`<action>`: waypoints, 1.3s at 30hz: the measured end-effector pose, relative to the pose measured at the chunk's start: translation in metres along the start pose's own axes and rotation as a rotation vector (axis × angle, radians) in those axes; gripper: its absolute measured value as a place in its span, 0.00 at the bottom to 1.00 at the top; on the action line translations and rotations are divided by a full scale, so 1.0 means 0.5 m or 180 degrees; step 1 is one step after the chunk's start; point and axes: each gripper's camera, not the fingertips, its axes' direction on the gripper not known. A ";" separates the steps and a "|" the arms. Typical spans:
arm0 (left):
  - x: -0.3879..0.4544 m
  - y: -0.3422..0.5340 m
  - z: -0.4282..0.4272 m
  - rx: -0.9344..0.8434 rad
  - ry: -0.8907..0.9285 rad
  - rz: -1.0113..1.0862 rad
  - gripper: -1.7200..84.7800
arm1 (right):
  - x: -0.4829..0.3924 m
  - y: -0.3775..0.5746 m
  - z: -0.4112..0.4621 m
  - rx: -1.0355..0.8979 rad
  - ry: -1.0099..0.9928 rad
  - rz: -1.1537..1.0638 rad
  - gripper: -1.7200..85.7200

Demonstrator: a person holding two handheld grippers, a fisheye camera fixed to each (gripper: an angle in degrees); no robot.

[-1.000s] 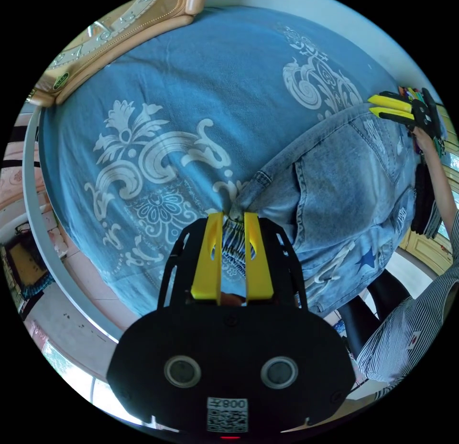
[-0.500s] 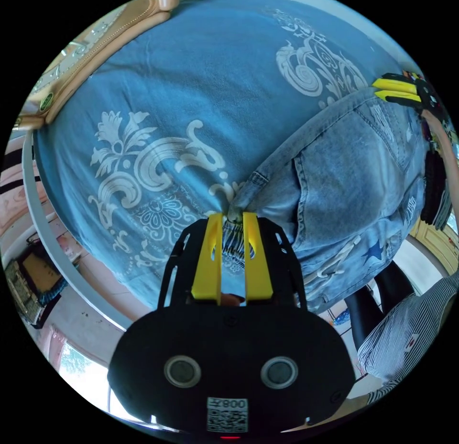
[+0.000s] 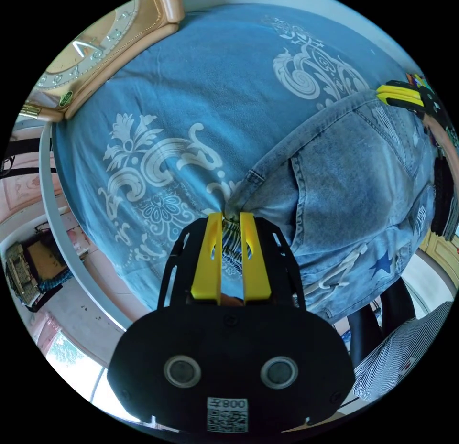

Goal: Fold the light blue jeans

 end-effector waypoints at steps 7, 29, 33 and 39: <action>0.012 -0.003 -0.002 -0.0029 -0.0085 0.0024 0.10 | 0.001 -0.018 -0.001 -0.0181 0.0075 0.0118 0.06; 0.003 0.047 -0.093 0.0317 0.0193 -0.0189 0.10 | -0.005 0.032 -0.005 -0.0105 0.0050 0.0260 0.05; 0.009 0.046 -0.122 0.0241 0.0213 -0.0162 0.10 | -0.016 0.043 -0.004 -0.0124 0.0093 0.0243 0.05; 0.027 0.045 -0.177 0.0105 0.0225 -0.0055 0.09 | -0.024 0.071 -0.001 -0.0098 0.0010 0.0289 0.05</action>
